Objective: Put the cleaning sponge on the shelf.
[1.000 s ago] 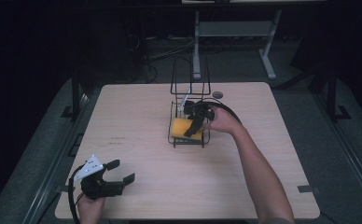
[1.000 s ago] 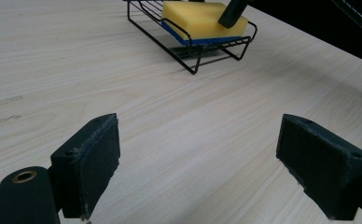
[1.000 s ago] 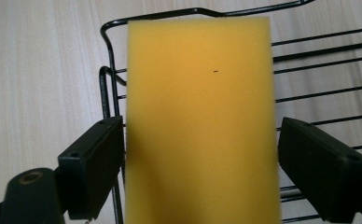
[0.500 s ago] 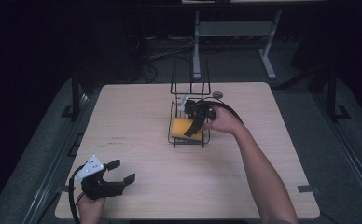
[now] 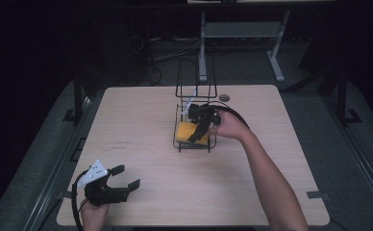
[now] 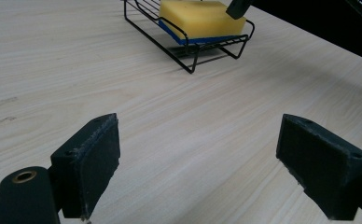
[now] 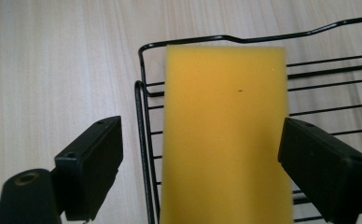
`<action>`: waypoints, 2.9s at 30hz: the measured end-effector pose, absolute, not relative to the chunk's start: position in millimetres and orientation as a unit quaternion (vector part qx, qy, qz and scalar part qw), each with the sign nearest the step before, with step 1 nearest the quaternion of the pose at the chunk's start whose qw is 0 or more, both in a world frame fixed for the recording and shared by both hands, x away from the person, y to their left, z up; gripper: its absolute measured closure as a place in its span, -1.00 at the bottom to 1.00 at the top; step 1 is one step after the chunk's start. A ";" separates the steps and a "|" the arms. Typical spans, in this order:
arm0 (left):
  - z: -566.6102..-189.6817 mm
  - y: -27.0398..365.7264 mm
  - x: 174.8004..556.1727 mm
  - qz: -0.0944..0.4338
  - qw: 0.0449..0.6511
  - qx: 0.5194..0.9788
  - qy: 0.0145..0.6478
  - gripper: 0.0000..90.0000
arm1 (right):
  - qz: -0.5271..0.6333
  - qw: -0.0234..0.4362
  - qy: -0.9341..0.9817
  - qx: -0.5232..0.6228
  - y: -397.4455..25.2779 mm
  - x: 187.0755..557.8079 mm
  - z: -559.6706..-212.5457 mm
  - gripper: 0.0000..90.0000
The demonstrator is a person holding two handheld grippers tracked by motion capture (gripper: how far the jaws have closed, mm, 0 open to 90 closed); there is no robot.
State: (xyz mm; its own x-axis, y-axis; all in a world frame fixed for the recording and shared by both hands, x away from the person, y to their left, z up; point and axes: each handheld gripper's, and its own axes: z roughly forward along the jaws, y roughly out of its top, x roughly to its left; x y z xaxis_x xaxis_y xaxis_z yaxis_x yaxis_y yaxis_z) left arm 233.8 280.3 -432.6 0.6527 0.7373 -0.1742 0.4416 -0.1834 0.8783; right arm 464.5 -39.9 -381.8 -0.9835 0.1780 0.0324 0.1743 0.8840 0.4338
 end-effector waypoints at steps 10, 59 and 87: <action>-432.7 279.5 234.1 0.145 0.504 0.757 0.389 -0.71 | 0.226 0.004 0.970 0.092 -42.5 458.4 -387.4 -0.69; -433.3 278.3 235.0 0.137 0.511 0.753 0.391 -0.72 | 0.240 0.021 0.968 0.073 -44.0 418.1 -385.2 -0.70; -433.3 276.7 236.3 0.140 0.506 0.757 0.389 -0.71 | 0.252 0.024 0.966 0.057 -53.9 388.7 -384.6 -0.70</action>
State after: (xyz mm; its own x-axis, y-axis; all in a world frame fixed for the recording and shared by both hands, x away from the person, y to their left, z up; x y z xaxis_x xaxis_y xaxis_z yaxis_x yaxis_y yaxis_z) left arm 236.3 276.7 -433.3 0.6584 0.7303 -0.1822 0.4470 -0.1847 0.8752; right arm 388.7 -53.9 -384.6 -0.9923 0.1221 -0.0184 0.0976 0.8664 0.4897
